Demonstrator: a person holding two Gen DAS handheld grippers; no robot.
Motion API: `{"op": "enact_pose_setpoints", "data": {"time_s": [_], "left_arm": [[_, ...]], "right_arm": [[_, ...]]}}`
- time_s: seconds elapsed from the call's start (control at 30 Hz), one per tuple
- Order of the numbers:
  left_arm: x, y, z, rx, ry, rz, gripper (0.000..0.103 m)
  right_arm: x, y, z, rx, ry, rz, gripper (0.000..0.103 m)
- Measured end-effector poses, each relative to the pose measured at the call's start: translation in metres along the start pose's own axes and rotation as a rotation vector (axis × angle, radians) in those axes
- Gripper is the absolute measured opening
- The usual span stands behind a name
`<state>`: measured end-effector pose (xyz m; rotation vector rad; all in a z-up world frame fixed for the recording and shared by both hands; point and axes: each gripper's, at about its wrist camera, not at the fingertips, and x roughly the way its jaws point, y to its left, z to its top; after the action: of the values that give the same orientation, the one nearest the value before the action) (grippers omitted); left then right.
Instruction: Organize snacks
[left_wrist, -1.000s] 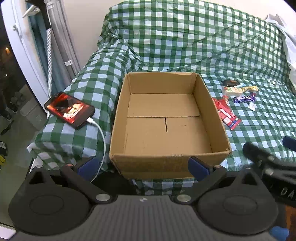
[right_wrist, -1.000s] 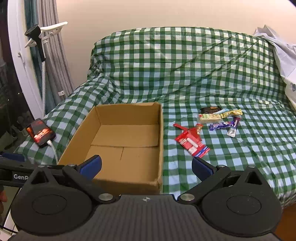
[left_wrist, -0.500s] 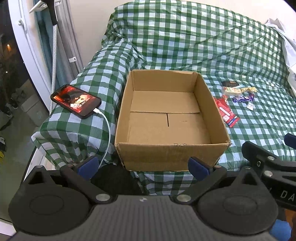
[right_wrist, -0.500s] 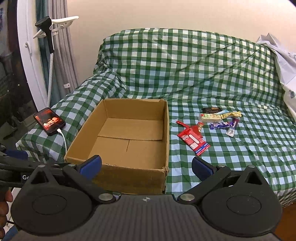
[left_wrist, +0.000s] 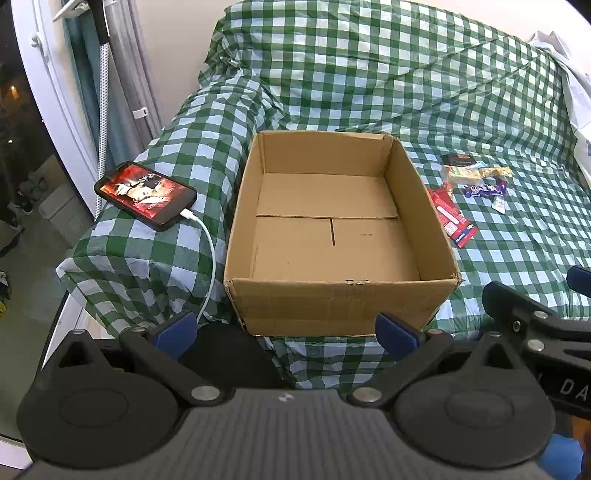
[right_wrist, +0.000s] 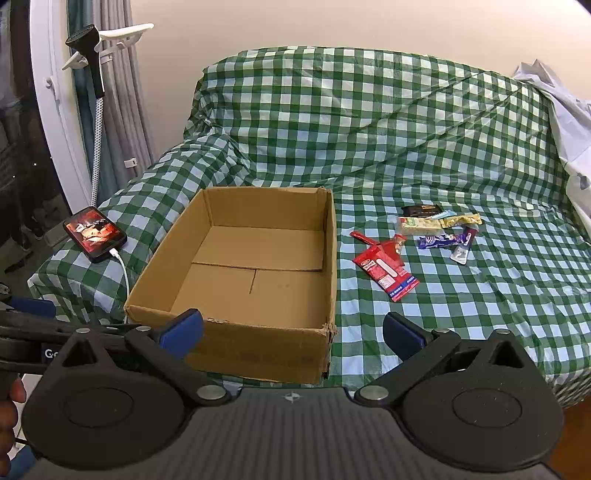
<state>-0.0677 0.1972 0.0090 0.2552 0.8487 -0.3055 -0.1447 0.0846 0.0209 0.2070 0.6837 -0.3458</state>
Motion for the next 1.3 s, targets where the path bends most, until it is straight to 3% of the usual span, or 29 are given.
{"op": "enact_pose_setpoints", "data": {"time_s": [1.3], "left_arm": [[0.009,0.001,-0.001,0.032,0.020,-0.002,0.103]], "right_arm": [[0.007,0.002,-0.010,0.010,0.011,0.012,0.103]]}}
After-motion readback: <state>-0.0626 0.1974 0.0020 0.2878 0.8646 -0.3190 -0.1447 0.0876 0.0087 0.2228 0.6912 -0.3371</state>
